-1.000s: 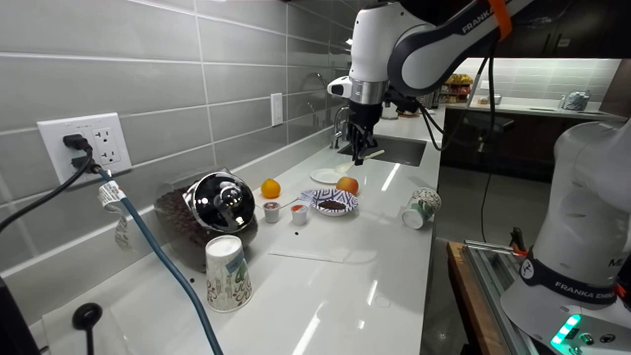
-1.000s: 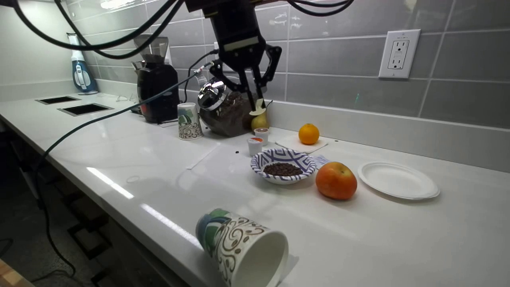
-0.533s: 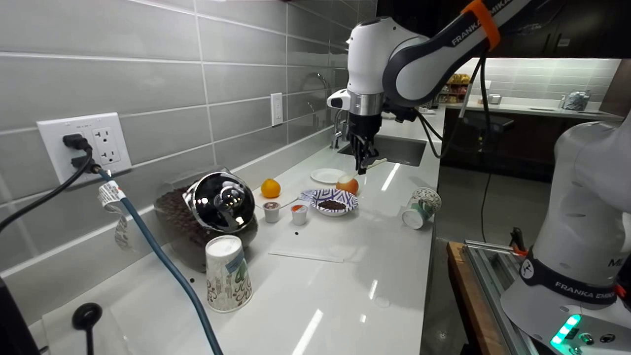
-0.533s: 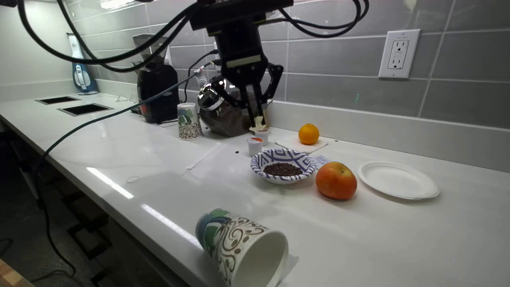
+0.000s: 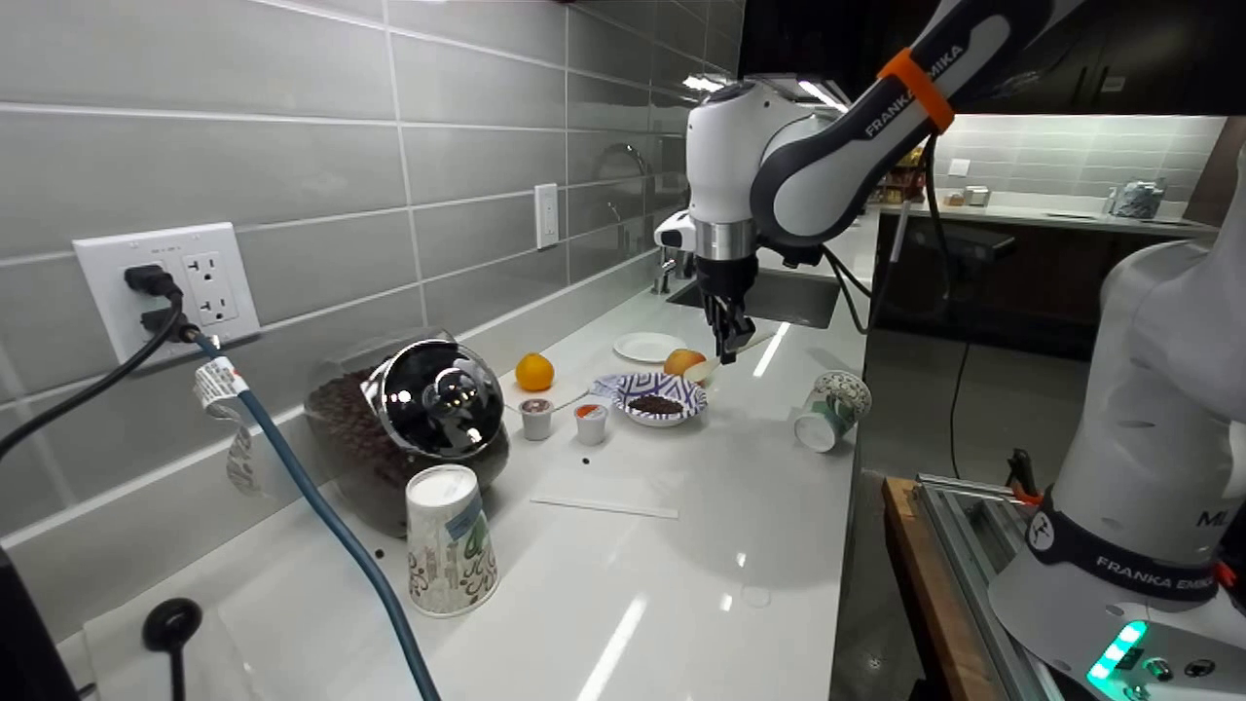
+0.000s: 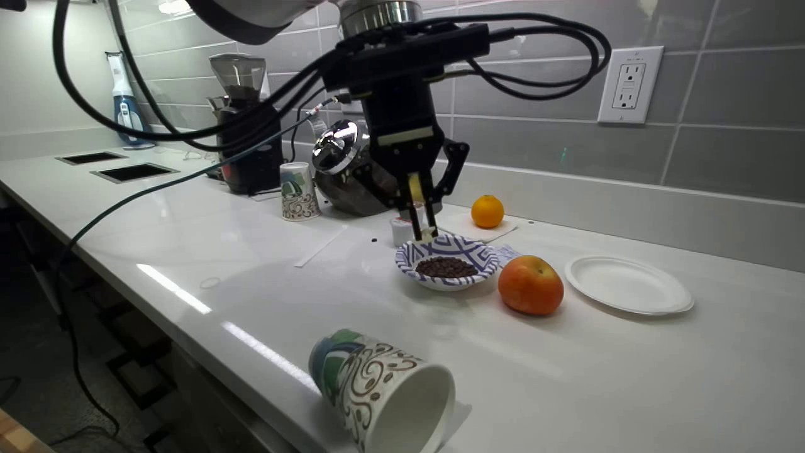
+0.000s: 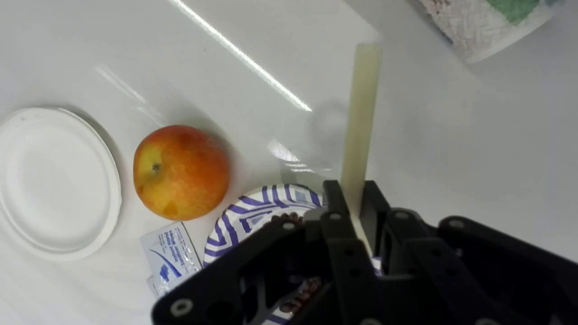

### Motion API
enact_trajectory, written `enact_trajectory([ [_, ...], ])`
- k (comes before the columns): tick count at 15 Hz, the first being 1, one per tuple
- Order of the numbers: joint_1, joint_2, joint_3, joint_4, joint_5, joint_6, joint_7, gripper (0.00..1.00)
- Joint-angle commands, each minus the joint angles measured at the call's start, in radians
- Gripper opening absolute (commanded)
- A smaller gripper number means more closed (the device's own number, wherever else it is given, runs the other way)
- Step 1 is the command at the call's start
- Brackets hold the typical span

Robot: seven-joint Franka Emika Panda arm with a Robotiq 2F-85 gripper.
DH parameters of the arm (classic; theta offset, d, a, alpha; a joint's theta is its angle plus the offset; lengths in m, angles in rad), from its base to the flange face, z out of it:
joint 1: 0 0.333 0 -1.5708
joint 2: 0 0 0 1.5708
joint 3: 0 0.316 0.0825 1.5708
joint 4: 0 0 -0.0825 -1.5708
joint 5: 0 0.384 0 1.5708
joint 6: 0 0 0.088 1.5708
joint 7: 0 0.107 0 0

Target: Transfer a spoonful of contents from the bowl to the white plate

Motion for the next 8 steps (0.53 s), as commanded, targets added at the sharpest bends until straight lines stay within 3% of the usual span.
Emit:
enact_trajectory([
  [1,-0.026,0.047,-0.007,0.005,-0.072,0.037,0.046,0.05],
  [8,-0.029,0.151,-0.008,0.066,-0.13,0.091,0.072,0.05],
])
